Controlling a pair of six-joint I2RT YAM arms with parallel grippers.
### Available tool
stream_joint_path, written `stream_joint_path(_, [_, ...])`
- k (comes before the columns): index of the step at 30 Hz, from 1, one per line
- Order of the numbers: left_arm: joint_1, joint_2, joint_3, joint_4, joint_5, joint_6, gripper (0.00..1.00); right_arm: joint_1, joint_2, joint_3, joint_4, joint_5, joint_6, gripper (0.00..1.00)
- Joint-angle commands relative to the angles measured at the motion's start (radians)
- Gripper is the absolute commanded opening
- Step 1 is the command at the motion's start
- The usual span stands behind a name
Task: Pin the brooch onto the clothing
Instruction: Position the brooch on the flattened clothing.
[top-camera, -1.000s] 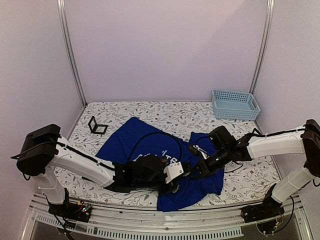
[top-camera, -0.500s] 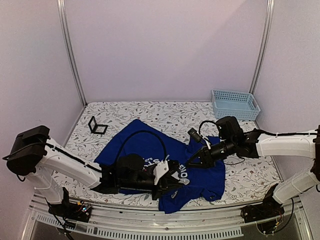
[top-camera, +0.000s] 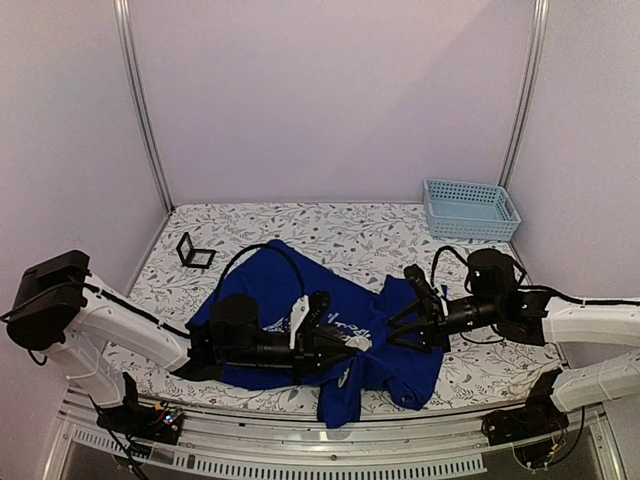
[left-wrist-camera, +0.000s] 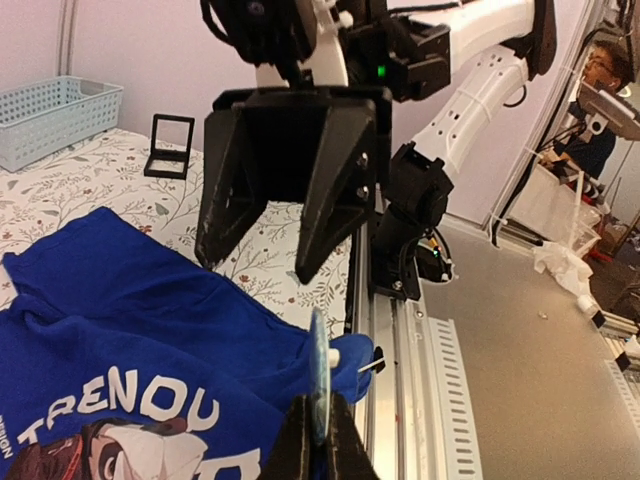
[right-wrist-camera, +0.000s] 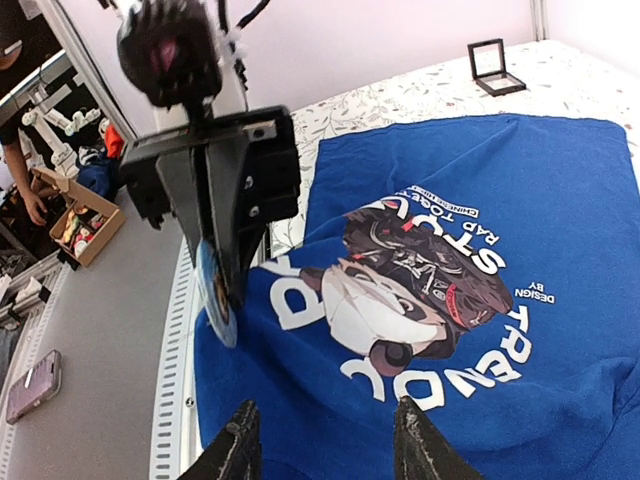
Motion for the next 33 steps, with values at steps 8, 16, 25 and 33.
stream_joint_path(8, [0.024,0.038,0.019,0.112,0.102,-0.051,0.00,0.067,0.047,-0.054,0.341,-0.148,-0.135,0.40])
stream_joint_path(16, [0.024,0.039,0.042,0.065,0.108,-0.023,0.00,0.069,0.100,-0.026,0.352,-0.167,-0.091,0.33])
stream_joint_path(25, [0.023,0.042,0.043,0.052,0.100,-0.022,0.00,0.113,0.141,-0.015,0.351,-0.149,-0.050,0.17])
stream_joint_path(33, [0.023,0.036,0.037,0.053,0.098,-0.015,0.00,0.113,0.141,-0.003,0.319,-0.137,-0.010,0.00])
